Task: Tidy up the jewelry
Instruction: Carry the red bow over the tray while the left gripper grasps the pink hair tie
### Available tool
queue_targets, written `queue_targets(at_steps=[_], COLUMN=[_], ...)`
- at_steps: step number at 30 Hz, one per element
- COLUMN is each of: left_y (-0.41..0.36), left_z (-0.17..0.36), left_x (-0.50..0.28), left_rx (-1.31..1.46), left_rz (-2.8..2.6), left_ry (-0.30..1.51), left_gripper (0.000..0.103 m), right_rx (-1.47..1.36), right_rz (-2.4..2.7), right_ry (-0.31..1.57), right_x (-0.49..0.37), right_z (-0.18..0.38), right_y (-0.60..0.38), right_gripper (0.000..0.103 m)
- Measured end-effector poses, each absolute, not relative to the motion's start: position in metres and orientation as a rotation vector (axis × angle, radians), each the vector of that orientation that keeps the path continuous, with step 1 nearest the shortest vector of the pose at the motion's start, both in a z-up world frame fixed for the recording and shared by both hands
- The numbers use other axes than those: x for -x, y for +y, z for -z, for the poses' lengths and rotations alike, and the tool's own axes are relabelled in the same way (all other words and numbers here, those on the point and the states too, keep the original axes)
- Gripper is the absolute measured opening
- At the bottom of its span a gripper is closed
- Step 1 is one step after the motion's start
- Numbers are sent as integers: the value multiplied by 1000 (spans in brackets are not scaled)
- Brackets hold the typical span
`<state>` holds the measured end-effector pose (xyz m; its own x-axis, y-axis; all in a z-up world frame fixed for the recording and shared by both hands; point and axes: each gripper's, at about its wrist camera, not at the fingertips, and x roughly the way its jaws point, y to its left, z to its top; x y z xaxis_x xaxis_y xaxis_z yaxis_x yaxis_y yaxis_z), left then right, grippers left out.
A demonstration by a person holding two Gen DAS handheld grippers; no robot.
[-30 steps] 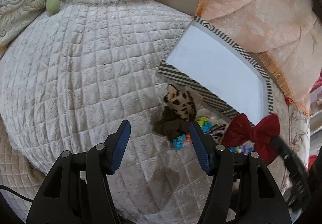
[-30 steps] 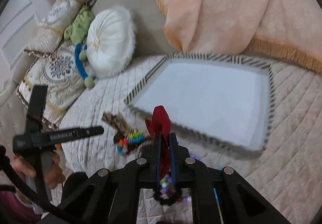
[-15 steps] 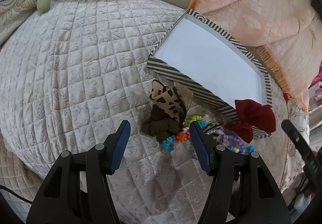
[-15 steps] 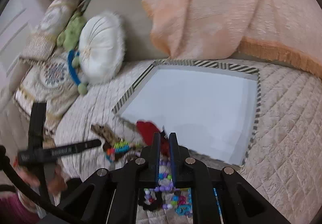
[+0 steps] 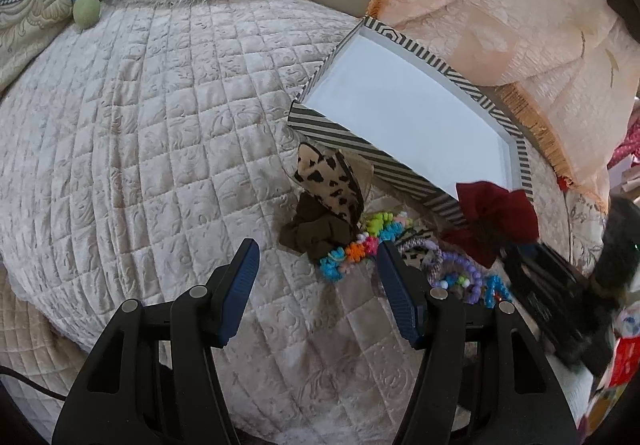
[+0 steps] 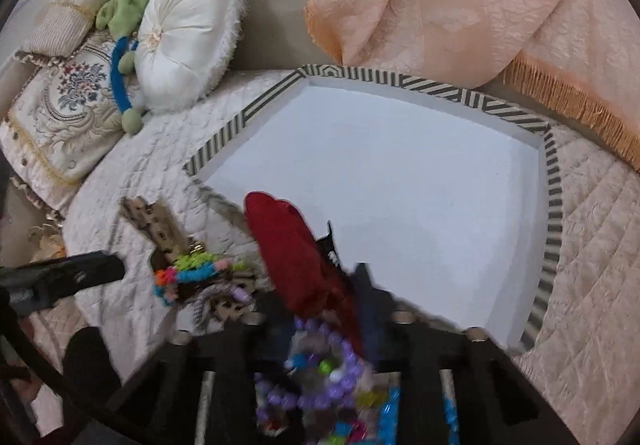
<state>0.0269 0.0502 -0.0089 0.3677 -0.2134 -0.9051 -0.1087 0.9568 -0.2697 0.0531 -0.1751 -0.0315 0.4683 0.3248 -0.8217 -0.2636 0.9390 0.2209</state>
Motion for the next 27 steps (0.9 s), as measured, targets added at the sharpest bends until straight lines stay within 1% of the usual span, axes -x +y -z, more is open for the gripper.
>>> queue_targets(at_steps=[3, 9, 14, 15, 16, 17, 19, 20, 22, 23, 24, 26, 27], left_y=[41, 9, -14, -19, -22, -26, -29, -31, -33, -35, -35, -30, -26], left_z=[8, 20, 33, 36, 38, 41, 47, 51, 56, 58, 61, 60, 57], left_x=[-18, -8, -14, -16, -17, -19, -24, -27, -30, -31, -32, -32, -31], left_rx=[241, 159, 128, 123, 114, 104, 100, 100, 94, 85, 83, 116, 129], left_rz=[99, 152, 155, 156, 149, 140, 136, 130, 131, 134, 136, 143, 150], left_ry=[1189, 1213, 1220, 1217, 1216, 1218, 1222, 1227, 1233, 1231, 1233, 1228, 1218], left_gripper=[61, 61, 60, 58, 56, 49, 42, 35, 25, 17, 11, 7, 7], right_rx=[-174, -276, -305, -306, -306, -309, -319, -323, -334, -339, -340, -344, -348], right_rz=[-376, -393, -403, -410, -415, -420, -431, -433, -436, -438, -437, -436, -436], right_ry=[1003, 964, 931, 923, 917, 911, 904, 903, 903, 905, 906, 905, 904], right_x=[-53, -41, -29, -26, -23, -21, -18, -18, -16, -15, -15, -13, -12], right_z=[25, 1, -16, -19, -21, -23, -24, -25, -24, -23, -23, -22, -23], right_y=[-192, -220, -234, -237, -238, -238, -240, -240, -241, -242, -241, -243, -244], right_gripper=[14, 14, 14, 14, 14, 14, 14, 14, 14, 14, 14, 14, 14])
